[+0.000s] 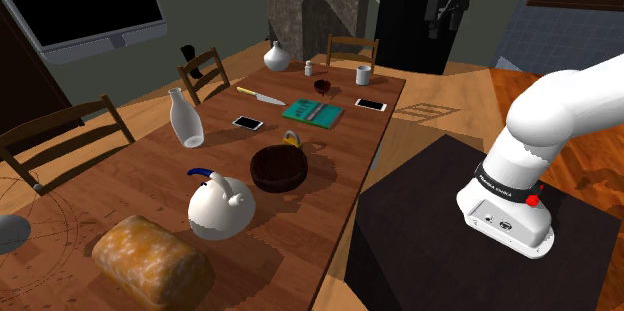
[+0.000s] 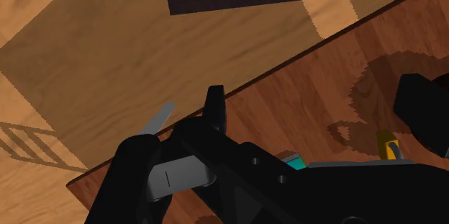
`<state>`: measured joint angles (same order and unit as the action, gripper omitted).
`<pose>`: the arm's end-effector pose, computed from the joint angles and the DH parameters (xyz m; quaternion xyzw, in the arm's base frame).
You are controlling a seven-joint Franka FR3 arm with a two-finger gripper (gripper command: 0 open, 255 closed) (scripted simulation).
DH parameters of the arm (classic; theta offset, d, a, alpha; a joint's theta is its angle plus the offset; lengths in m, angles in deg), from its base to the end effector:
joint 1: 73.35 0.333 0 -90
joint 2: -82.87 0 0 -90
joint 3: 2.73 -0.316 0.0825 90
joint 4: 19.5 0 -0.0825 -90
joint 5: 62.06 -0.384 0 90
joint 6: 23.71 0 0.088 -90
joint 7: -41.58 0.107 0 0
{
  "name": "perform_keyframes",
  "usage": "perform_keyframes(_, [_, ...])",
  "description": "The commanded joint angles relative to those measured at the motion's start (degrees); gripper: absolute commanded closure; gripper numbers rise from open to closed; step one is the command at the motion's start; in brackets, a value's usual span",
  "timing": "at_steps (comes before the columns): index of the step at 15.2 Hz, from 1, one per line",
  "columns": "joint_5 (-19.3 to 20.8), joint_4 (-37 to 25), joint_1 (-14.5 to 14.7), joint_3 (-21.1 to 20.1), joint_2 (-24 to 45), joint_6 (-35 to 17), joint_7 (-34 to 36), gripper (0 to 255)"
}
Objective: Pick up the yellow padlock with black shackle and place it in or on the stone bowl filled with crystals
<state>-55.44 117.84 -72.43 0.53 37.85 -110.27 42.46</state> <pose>0.2982 -0.0295 0.5661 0.9978 -0.0193 -0.0507 0.0374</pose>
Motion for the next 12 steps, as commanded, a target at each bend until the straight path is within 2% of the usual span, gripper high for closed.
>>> perform_keyframes(1, [0.00, 0.00, 0.00, 0.00, 0.00, 0.00, 0.00, 0])
perform_keyframes(12, [-3.92, 3.77, 3.52, -2.87, 16.10, -20.64, 3.62, 0])
